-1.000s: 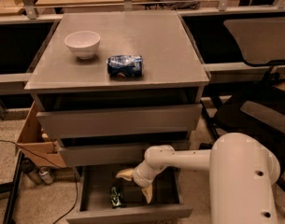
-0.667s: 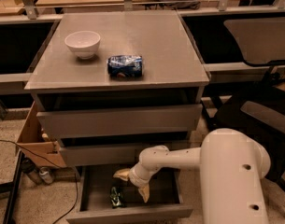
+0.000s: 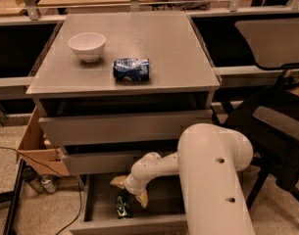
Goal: Pick green can from bottom drawer and place on counter
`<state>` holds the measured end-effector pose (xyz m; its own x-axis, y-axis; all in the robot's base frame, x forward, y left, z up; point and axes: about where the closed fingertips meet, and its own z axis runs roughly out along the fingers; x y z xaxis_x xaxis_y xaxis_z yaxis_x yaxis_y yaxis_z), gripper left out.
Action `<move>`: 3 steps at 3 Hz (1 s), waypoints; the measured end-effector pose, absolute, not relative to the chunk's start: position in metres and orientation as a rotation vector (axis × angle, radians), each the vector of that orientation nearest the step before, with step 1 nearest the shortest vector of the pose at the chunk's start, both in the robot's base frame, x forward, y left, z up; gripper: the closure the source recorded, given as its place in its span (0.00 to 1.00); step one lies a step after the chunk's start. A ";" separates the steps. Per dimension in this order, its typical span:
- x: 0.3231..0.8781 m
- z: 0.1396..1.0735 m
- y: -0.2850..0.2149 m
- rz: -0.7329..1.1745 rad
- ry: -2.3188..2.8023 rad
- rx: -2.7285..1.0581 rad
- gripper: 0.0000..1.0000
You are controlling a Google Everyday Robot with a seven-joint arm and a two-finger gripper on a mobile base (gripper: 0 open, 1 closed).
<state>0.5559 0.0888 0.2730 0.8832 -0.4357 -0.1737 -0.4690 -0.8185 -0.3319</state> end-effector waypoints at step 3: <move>0.588 0.230 0.154 0.048 0.527 -2.755 0.00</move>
Offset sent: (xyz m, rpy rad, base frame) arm 0.0438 0.0748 -0.0399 -0.0513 -0.0973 0.1171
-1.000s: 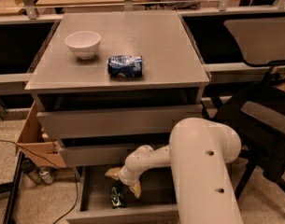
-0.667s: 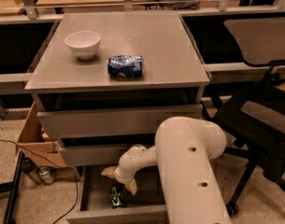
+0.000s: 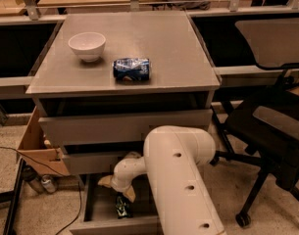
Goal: Pick green can from bottom drawer and place on counter
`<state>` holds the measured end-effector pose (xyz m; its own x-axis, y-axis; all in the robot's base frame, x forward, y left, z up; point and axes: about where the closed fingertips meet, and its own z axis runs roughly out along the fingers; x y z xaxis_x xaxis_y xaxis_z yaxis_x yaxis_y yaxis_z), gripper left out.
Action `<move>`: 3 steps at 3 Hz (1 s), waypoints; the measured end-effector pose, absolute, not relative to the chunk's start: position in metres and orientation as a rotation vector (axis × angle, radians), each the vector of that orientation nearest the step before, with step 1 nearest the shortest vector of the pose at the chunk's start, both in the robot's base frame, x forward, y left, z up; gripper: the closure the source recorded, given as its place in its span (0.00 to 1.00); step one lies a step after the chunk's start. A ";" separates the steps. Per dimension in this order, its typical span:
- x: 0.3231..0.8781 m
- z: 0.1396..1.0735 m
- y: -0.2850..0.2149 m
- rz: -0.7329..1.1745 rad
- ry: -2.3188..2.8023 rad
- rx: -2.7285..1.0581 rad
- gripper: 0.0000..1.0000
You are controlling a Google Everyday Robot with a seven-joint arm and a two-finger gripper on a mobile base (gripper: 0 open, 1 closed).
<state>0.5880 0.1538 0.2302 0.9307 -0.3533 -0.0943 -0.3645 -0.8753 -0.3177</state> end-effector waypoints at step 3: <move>0.580 0.159 0.175 0.149 0.469 -2.795 0.00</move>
Offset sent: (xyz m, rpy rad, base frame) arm -0.0041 0.0284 -0.0750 -0.0427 0.0645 0.0715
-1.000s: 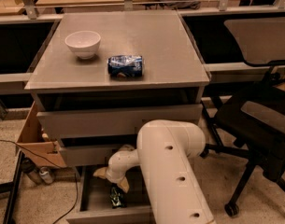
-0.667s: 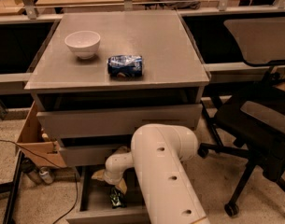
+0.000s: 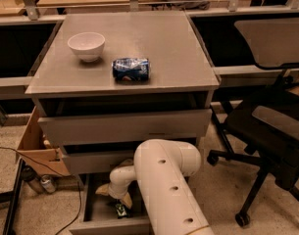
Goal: Pick green can from bottom drawer and place on counter
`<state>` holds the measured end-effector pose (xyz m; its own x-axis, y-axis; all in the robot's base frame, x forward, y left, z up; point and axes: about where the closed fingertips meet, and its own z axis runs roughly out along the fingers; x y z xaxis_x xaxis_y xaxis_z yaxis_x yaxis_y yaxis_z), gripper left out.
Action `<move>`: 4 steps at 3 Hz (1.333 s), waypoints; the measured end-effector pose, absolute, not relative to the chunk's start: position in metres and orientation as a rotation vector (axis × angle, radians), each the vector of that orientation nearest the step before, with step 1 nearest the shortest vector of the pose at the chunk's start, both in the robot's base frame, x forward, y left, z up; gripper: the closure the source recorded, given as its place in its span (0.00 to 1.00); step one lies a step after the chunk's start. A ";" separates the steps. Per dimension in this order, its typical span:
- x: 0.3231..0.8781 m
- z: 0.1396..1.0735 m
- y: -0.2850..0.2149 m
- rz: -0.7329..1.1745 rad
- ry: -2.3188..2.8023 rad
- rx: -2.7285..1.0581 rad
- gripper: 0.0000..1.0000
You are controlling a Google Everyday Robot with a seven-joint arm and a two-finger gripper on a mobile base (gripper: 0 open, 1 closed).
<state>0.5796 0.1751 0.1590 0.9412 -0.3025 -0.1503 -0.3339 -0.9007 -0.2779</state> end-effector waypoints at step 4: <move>0.555 0.111 0.151 0.206 0.510 -2.781 0.17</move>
Offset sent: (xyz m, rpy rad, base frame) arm -0.0152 -0.0218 -0.0546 0.0126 0.0522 -0.0138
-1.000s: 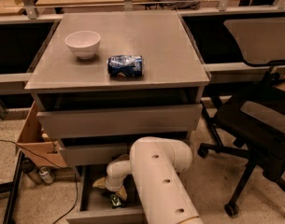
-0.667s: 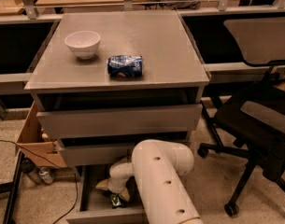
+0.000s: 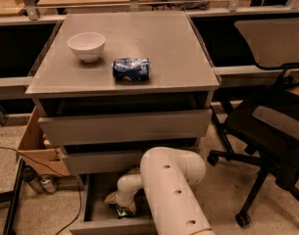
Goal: Pick green can from bottom drawer and place on counter
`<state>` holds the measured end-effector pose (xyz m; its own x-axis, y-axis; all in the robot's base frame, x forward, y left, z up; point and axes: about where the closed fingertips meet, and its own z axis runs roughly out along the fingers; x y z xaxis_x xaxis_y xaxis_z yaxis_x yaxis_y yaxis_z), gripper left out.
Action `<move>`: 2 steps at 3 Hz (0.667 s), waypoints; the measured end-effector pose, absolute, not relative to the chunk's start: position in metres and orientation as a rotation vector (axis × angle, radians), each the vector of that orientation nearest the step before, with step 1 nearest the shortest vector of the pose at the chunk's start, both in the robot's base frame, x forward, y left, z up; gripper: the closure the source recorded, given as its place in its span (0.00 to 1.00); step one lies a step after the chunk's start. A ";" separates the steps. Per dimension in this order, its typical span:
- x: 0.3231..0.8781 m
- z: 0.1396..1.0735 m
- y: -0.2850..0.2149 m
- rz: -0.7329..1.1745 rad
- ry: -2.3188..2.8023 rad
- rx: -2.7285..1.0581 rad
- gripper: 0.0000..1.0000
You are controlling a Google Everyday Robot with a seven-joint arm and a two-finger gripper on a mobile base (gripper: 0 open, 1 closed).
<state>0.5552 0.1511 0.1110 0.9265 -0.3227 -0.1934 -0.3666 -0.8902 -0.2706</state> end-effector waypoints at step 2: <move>0.570 0.173 0.116 -0.045 0.434 -2.779 0.71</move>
Offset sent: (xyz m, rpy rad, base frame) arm -0.0303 -0.0448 0.0994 -0.0270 -0.2177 -0.1333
